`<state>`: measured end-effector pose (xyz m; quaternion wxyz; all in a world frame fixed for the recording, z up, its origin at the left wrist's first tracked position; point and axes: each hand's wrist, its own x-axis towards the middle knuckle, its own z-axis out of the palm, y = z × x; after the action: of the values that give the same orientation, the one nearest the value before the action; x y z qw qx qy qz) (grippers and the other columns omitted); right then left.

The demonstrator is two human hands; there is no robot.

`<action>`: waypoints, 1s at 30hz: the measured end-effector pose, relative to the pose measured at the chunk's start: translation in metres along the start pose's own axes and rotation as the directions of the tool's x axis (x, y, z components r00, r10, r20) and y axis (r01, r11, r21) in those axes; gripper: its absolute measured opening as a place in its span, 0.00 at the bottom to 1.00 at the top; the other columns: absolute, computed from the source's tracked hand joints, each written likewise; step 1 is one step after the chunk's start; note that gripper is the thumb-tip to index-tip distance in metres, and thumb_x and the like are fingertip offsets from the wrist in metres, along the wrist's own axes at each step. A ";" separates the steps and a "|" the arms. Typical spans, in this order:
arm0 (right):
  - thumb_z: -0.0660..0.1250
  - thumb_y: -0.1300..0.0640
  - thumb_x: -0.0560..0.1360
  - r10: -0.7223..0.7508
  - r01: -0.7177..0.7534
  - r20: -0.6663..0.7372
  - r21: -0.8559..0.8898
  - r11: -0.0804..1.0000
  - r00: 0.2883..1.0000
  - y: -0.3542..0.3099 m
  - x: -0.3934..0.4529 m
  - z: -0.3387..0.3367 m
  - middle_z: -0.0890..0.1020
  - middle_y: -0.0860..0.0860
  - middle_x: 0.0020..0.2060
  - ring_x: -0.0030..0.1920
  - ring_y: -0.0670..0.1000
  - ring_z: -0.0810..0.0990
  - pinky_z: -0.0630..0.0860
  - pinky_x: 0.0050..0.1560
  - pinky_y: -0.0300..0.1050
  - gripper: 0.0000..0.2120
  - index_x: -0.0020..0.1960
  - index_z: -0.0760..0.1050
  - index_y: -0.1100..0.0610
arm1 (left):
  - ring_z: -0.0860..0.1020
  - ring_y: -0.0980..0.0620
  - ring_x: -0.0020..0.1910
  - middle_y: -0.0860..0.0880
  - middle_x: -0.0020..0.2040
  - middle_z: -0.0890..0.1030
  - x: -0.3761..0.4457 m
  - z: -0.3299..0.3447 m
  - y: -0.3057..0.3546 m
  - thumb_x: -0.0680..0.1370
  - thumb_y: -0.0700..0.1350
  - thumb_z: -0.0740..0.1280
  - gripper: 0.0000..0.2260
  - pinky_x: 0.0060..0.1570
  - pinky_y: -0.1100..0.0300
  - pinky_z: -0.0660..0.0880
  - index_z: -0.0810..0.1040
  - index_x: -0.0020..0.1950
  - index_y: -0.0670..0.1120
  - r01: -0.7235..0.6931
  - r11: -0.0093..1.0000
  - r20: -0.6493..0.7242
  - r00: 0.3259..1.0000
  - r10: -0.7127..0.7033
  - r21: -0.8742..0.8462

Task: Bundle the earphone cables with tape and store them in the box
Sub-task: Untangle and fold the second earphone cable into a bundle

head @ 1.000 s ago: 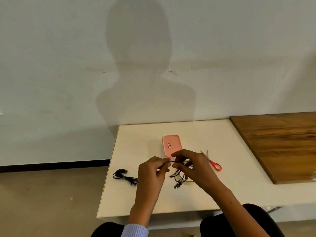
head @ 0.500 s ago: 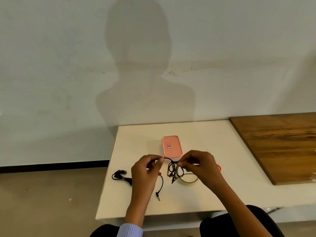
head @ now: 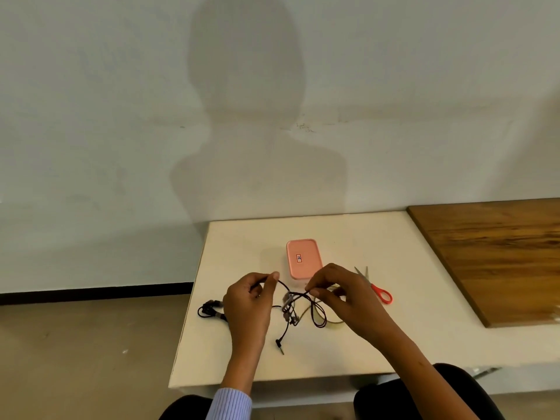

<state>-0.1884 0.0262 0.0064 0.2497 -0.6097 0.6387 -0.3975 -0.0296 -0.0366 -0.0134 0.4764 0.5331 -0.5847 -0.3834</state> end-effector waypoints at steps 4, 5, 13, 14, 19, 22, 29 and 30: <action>0.67 0.60 0.75 0.174 -0.173 -0.044 0.019 0.985 0.984 0.011 -0.002 -0.006 0.81 0.41 0.40 0.42 0.42 0.78 0.73 0.39 0.28 0.08 0.42 0.76 0.47 | 0.78 0.54 0.34 0.51 0.33 0.81 0.005 -0.006 -0.001 0.74 0.46 0.70 0.07 0.35 0.64 0.73 0.80 0.39 0.44 0.006 1.000 -0.089 0.996 -0.006 0.004; 0.68 0.59 0.75 0.210 -0.209 -0.064 0.014 0.978 0.976 0.013 -0.003 -0.006 0.81 0.42 0.39 0.41 0.42 0.78 0.71 0.39 0.27 0.07 0.42 0.77 0.48 | 0.78 0.54 0.34 0.50 0.33 0.81 0.005 -0.007 -0.001 0.74 0.46 0.70 0.07 0.35 0.65 0.72 0.80 0.39 0.43 0.007 1.000 -0.087 0.996 -0.006 0.001; 0.71 0.60 0.72 0.247 -0.243 -0.127 0.044 0.969 0.961 0.016 -0.002 -0.006 0.82 0.39 0.36 0.41 0.35 0.79 0.72 0.40 0.25 0.07 0.41 0.80 0.49 | 0.76 0.50 0.32 0.46 0.32 0.79 0.004 -0.008 -0.002 0.75 0.46 0.68 0.09 0.34 0.64 0.71 0.79 0.39 0.42 0.047 0.999 -0.078 0.996 -0.048 -0.010; 0.71 0.61 0.72 0.245 -0.239 -0.135 0.053 0.969 0.960 0.016 -0.002 -0.005 0.82 0.40 0.36 0.42 0.36 0.79 0.73 0.41 0.26 0.07 0.41 0.79 0.49 | 0.75 0.50 0.32 0.45 0.31 0.79 0.005 -0.008 -0.003 0.76 0.47 0.68 0.10 0.34 0.64 0.70 0.79 0.39 0.41 0.040 0.999 -0.044 0.998 -0.040 0.004; 0.67 0.65 0.74 0.222 -0.199 -0.157 0.152 0.968 0.962 0.011 0.000 -0.003 0.83 0.43 0.36 0.38 0.39 0.81 0.75 0.39 0.30 0.08 0.42 0.77 0.53 | 0.71 0.59 0.27 0.54 0.26 0.71 0.001 -0.006 -0.003 0.74 0.42 0.71 0.04 0.30 0.72 0.68 0.81 0.48 0.48 -0.105 0.984 0.257 0.964 0.065 0.146; 0.67 0.66 0.73 0.203 -0.188 -0.141 0.111 0.976 0.969 0.010 0.002 0.001 0.83 0.42 0.38 0.38 0.37 0.78 0.71 0.37 0.26 0.11 0.41 0.78 0.50 | 0.68 0.59 0.26 0.55 0.24 0.69 -0.002 -0.004 0.002 0.73 0.50 0.70 0.08 0.29 0.70 0.66 0.82 0.50 0.52 -0.138 0.985 0.323 0.941 0.099 0.100; 0.64 0.63 0.76 0.192 -0.188 -0.105 0.043 0.981 0.976 0.011 0.006 0.009 0.82 0.43 0.48 0.43 0.39 0.76 0.70 0.39 0.27 0.13 0.50 0.80 0.46 | 0.64 0.56 0.21 0.57 0.19 0.70 -0.005 -0.003 0.009 0.66 0.54 0.76 0.09 0.27 0.68 0.61 0.85 0.40 0.50 -0.109 0.990 0.405 0.912 0.064 0.090; 0.64 0.63 0.76 0.187 -0.185 -0.110 0.027 0.982 0.976 0.012 0.006 0.010 0.81 0.43 0.48 0.42 0.38 0.75 0.70 0.39 0.27 0.12 0.52 0.80 0.48 | 0.65 0.57 0.21 0.57 0.19 0.71 -0.005 -0.004 0.009 0.68 0.50 0.75 0.05 0.28 0.68 0.62 0.85 0.39 0.50 -0.111 0.987 0.421 0.906 0.054 0.113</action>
<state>-0.1883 0.0177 -0.0078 0.2548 -0.5220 0.7024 -0.4114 -0.0285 -0.0307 -0.0047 0.3198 0.4447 -0.7192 -0.4275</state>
